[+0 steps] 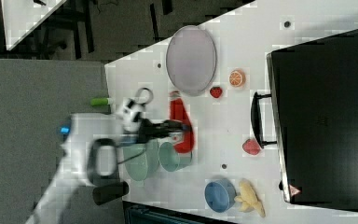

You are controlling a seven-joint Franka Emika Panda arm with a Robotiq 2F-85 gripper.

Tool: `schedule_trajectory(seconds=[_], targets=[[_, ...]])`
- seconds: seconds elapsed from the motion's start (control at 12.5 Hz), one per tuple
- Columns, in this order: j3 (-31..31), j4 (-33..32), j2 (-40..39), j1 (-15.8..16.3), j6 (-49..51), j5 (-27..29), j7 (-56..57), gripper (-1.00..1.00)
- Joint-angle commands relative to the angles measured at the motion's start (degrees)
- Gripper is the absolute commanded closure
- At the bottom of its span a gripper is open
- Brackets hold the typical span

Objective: Pick Ketchup from the table and place it in strainer.

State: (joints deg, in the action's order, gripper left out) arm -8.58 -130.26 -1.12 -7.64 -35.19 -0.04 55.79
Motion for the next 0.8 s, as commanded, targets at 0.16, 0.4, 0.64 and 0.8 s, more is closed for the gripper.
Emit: schedule_trajectory(seconds=[0.16, 0.4, 0.64, 0.8], targets=[[-4.66, 9.33, 5.21, 0.86, 13.38, 1.23, -1.58, -0.2], [-10.12, 12.69, 5.21, 2.14, 16.62, 3.62, -8.43, -0.2], [-17.23, 12.81, 4.75, 3.55, 16.37, 3.97, -21.75, -0.2], [-22.53, 12.76, 3.36, 4.37, 15.1, 4.07, -31.4, -0.2]])
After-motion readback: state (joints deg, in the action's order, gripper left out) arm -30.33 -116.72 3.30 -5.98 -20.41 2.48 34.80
